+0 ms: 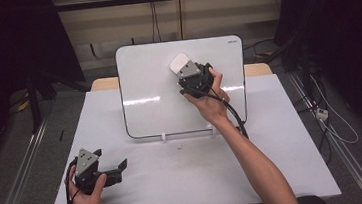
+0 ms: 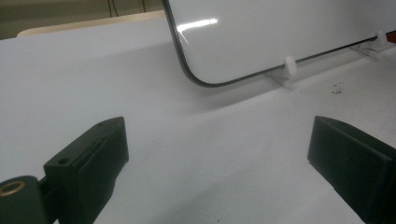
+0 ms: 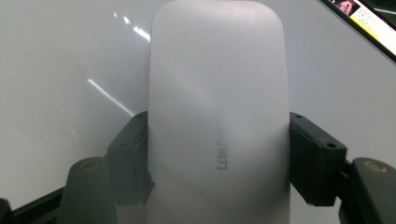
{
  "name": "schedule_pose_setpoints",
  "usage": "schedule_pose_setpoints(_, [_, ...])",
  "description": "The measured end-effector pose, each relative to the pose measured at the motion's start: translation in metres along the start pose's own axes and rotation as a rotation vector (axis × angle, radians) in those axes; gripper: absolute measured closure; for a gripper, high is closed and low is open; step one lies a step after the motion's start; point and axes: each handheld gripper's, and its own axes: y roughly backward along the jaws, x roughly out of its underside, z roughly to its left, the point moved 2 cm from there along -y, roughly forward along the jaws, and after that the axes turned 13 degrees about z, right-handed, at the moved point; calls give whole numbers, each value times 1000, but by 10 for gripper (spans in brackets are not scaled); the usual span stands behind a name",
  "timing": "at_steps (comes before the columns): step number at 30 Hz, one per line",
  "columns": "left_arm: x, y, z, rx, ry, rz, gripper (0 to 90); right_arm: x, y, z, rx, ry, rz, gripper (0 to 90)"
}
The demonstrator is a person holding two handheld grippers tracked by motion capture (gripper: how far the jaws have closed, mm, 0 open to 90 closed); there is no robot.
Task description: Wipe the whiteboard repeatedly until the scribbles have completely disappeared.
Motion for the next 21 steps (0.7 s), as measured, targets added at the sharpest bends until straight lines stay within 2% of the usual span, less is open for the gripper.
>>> schedule_pose_setpoints(1, [0,0,0,0,-1,1,51,0,1,1,7,-1,0,317])
schedule_pose_setpoints(4, [0,0,-1,1,-2,2,51,5,1,1,-36,-27,6,317])
schedule_pose_setpoints(12, [-2,-4,-3,4,-8,8,51,16,5,7,-102,-32,7,317])
schedule_pose_setpoints(17, [-1,-6,-4,13,-12,17,51,17,6,0,-169,-88,-3,317])
schedule_pose_setpoints(21, [0,-4,-2,9,-6,10,51,18,11,-1,-174,-101,-22,317])
